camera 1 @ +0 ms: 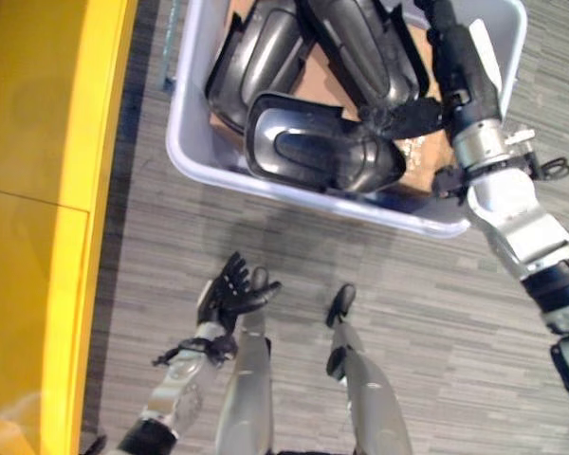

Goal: Move parts from the plastic box to the shelf.

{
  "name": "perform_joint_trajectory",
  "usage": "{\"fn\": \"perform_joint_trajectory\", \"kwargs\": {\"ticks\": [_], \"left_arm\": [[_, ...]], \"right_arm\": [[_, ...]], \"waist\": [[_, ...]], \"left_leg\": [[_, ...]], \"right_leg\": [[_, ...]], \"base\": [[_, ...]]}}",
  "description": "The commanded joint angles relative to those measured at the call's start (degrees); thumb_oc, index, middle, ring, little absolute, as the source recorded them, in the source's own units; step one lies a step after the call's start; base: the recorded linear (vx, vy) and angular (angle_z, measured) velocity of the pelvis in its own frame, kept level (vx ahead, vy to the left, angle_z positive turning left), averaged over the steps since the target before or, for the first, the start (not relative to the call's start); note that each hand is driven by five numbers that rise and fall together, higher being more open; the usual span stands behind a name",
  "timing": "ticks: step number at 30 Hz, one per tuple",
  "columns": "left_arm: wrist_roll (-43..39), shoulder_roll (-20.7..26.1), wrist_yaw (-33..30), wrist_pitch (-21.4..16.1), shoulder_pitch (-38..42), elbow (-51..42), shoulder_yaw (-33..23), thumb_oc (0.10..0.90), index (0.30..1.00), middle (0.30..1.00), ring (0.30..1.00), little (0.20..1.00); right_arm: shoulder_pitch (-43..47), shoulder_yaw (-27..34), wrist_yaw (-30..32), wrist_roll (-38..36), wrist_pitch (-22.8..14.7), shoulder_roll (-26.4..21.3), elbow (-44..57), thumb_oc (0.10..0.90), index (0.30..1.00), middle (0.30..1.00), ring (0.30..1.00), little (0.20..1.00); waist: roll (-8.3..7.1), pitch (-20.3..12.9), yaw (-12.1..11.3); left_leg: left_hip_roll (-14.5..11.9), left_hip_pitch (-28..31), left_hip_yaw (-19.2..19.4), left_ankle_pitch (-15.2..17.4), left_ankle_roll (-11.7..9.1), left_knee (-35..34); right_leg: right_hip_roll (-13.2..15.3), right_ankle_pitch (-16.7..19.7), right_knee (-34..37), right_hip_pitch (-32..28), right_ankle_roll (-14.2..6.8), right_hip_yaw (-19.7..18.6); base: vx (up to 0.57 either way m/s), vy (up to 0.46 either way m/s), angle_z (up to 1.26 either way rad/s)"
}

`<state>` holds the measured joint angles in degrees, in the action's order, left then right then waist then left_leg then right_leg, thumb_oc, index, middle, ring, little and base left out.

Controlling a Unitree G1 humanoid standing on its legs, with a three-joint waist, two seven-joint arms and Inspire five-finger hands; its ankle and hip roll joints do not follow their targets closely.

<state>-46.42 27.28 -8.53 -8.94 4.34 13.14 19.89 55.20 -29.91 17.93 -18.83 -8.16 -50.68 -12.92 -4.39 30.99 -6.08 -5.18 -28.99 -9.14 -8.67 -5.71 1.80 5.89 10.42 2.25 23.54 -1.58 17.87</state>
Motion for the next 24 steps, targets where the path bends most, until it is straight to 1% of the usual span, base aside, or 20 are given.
{"fn": "perform_joint_trajectory", "kwargs": {"ticks": [1, 2, 4, 5, 6, 7, 9, 10, 11, 13, 14, 15, 16, 17, 18, 19, 21, 24], "left_arm": [[2.7, 1.2, 1.2, -3.3, -4.8, -6.2, -1.4, 0.900, 1.000, 1.000, 1.000, 1.000], [3.0, 1.4, 1.3, -3.3, -4.9, -6.3, -1.4, 0.900, 1.000, 1.000, 1.000, 1.000], [3.2, 2.0, 1.8, -3.3, -5.4, -6.7, -1.7, 0.900, 1.000, 1.000, 1.000, 1.000], [3.7, 2.3, 2.2, -3.4, -5.6, -6.9, -2.1, 0.900, 1.000, 1.000, 1.000, 1.000], [4.0, 2.6, 2.4, -3.3, -5.8, -7.0, -2.2, 0.900, 1.000, 1.000, 1.000, 1.000], [4.3, 2.6, 2.6, -3.4, -5.9, -7.1, -2.3, 0.900, 1.000, 1.000, 1.000, 1.000], [4.8, 3.0, 2.9, -3.5, -6.0, -7.2, -2.5, 0.900, 1.000, 1.000, 1.000, 1.000], [5.4, 3.1, 3.0, -3.4, -5.9, -6.9, -2.6, 0.900, 1.000, 1.000, 1.000, 1.000], [5.6, 3.1, 3.0, -3.4, -5.9, -6.9, -2.5, 0.900, 1.000, 1.000, 1.000, 1.000], [6.4, 3.3, 2.8, -3.2, -5.6, -6.5, -2.8, 0.900, 1.000, 1.000, 1.000, 1.000], [6.9, 3.4, 2.8, -3.3, -5.4, -6.4, -2.8, 0.900, 1.000, 1.000, 1.000, 1.000], [7.0, 3.3, 2.7, -3.5, -5.3, -6.5, -2.8, 0.900, 1.000, 1.000, 1.000, 1.000], [7.0, 3.5, 2.6, -3.3, -5.2, -6.3, -2.7, 0.900, 1.000, 1.000, 1.000, 1.000], [7.5, 3.3, 2.6, -3.3, -5.0, -6.2, -2.7, 0.900, 1.000, 1.000, 1.000, 1.000], [7.7, 3.2, 2.4, -3.3, -4.7, -6.1, -2.7, 0.900, 1.000, 1.000, 1.000, 1.000], [7.9, 3.3, 2.4, -3.4, -4.4, -5.7, -2.5, 0.900, 1.000, 1.000, 1.000, 1.000], [8.1, 3.0, 2.3, -3.4, -4.1, -5.7, -2.4, 0.900, 1.000, 1.000, 1.000, 1.000], [8.3, 2.9, 2.1, -3.6, -3.5, -5.3, -2.0, 0.900, 1.000, 1.000, 1.000, 1.000]], "right_arm": [[7.7, 4.0, 2.7, 7.0, -4.4, -6.6, 5.9, 0.900, 1.000, 1.000, 1.000, 1.000], [7.8, 3.9, 2.7, 8.1, -4.2, -7.4, 6.0, 0.900, 1.000, 1.000, 1.000, 1.000], [8.4, 1.9, 2.5, 12.9, -3.0, -10.2, 5.7, 0.900, 1.000, 1.000, 1.000, 1.000], [10.2, -1.3, 1.8, 17.8, -1.9, -13.0, 5.6, 0.900, 1.000, 1.000, 1.000, 1.000], [11.4, -3.5, 1.7, 22.1, -0.8, -14.6, 4.7, 0.900, 1.000, 1.000, 1.000, 1.000], [12.6, -4.8, 1.5, 23.6, -0.6, -15.6, 4.6, 0.900, 1.000, 1.000, 1.000, 1.000], [15.7, -9.5, 1.2, 30.2, 0.8, -17.3, 3.5, 0.900, 1.000, 1.000, 1.000, 1.000], [18.1, -12.8, 0.3, 34.0, 1.7, -18.0, 2.5, 0.900, 1.000, 1.000, 1.000, 1.000], [19.0, -14.5, 0.5, 36.5, 2.4, -18.2, 1.5, 0.900, 1.000, 1.000, 1.000, 1.000], [22.7, -19.8, 0.0, 43.3, 3.7, -19.0, 0.0, 0.900, 1.000, 1.000, 1.000, 1.000], [24.1, -21.9, -0.5, 45.4, 4.0, -18.9, -0.8, 0.900, 1.000, 1.000, 1.000, 1.000], [24.8, -22.7, -0.2, 47.2, 4.8, -18.7, -2.4, 0.900, 1.000, 1.000, 1.000, 1.000], [27.0, -26.3, -1.1, 51.1, 5.6, -18.5, -3.7, 0.900, 1.000, 1.000, 1.000, 1.000], [28.4, -28.4, -1.5, 52.9, 5.6, -18.3, -4.2, 0.900, 1.000, 1.000, 1.000, 1.000], [28.7, -28.7, -1.5, 53.6, 6.0, -18.1, -4.7, 0.900, 1.000, 1.000, 1.000, 1.000], [30.6, -32.0, -2.5, 57.2, 6.3, -17.5, -6.6, 0.900, 1.000, 1.000, 1.000, 1.000], [31.7, -33.4, -2.5, 58.1, 6.5, -17.2, -7.7, 0.900, 1.000, 1.000, 1.000, 1.000], [33.2, -35.9, -3.1, 59.2, 7.0, -15.3, -11.5, 0.900, 1.000, 1.000, 1.000, 1.000]], "waist": [[-1.24, -1.2, -0.2], [-1.25, -1.2, -0.2], [-1.36, -1.2, -0.2], [-1.46, -1.2, -0.2], [-1.58, -1.2, -0.4], [-1.54, -1.2, -0.3], [-1.54, -1.2, -0.4], [-1.46, -1.2, -0.5], [-1.45, -1.2, -0.5], [-1.39, -1.2, -0.8], [-1.32, -1.2, -0.8], [-1.23, -1.2, -0.8], [-1.30, -1.2, -1.1], [-1.15, -1.2, -1.0], [-1.02, -1.2, -1.0], [-1.09, -1.2, -1.3], [-0.88, -1.2, -1.1], [-0.58, -1.2, -1.3]], "left_leg": [[-1.7, 5.3, 3.3, 3.7, 1.5, 0.0], [-1.6, 5.1, 3.2, 3.5, 1.6, 0.0], [-1.7, 5.2, 3.2, 3.5, 1.5, 0.1], [-1.8, 5.3, 3.1, 3.5, 1.5, 0.0], [-1.9, 5.5, 3.2, 3.7, 1.4, 0.0], [-1.9, 5.4, 3.1, 3.4, 1.5, -0.1], [-2.0, 5.2, 3.1, 3.3, 1.4, -0.1], [-2.1, 5.2, 3.0, 3.1, 1.3, -0.3], [-2.1, 5.2, 3.0, 3.1, 1.2, -0.4], [-2.2, 5.2, 3.0, 2.9, 1.1, -0.7], [-2.3, 5.2, 2.9, 2.8, 1.0, -0.8], [-2.3, 5.1, 2.9, 2.7, 1.0, -0.9], [-2.4, 5.2, 3.0, 2.7, 0.9, -1.1], [-2.4, 5.1, 2.9, 2.6, 0.8, -1.2], [-2.4, 5.0, 2.9, 2.5, 0.8, -1.2], [-2.6, 5.2, 2.8, 2.7, 0.7, -1.3], [-2.6, 4.7, 2.7, 2.2, 0.7, -1.4], [-2.8, 4.4, 2.5, 1.9, 0.5, -1.8]], "right_leg": [[4.0, -12.5, -13.0, -1.0, -4.2, -2.7], [4.0, -12.3, -13.0, -0.9, -4.2, -2.7], [3.9, -12.3, -13.1, -0.9, -4.2, -2.7], [3.8, -12.4, -13.1, -0.9, -4.3, -2.7], [3.7, -12.7, -13.3, -0.9, -4.3, -2.7], [3.7, -12.5, -13.2, -0.8, -4.3, -2.7], [3.7, -12.5, -13.1, -0.8, -4.3, -2.7], [3.6, -12.6, -13.2, -0.7, -4.3, -2.6], [3.5, -12.6, -13.3, -0.6, -4.3, -2.6], [3.5, -12.7, -13.4, -0.4, -4.3, -2.6], [3.4, -12.8, -13.4, -0.3, -4.3, -2.6], [3.4, -12.8, -13.4, -0.2, -4.3, -2.5], [3.4, -12.9, -13.5, 0.0, -4.3, -2.6], [3.3, -12.9, -13.7, 0.2, -4.2, -2.6], [3.3, -12.9, -13.7, 0.3, -4.2, -2.5], [3.2, -13.4, -14.2, 0.3, -4.2, -2.6], [3.2, -13.1, -14.0, 0.7, -4.2, -2.4], [2.9, -13.3, -14.6, 1.6, -4.0, -2.4]], "base": [[0.00, 0.000, 0.00], [0.00, 0.000, 0.00], [0.00, 0.000, 0.00], [0.00, 0.000, 0.00], [0.00, 0.000, 0.00], [0.00, 0.000, 0.00], [0.00, 0.000, 0.00], [-0.01, -0.031, -0.01], [-0.01, -0.031, -0.01], [0.00, 0.000, 0.00], [0.00, 0.000, 0.00], [-0.01, -0.031, 0.00], [0.00, 0.000, 0.00], [0.00, 0.000, 0.00], [0.00, -0.038, 0.00], [0.00, 0.000, 0.00], [0.00, -0.018, 0.00], [-0.01, -0.046, 0.00]]}}
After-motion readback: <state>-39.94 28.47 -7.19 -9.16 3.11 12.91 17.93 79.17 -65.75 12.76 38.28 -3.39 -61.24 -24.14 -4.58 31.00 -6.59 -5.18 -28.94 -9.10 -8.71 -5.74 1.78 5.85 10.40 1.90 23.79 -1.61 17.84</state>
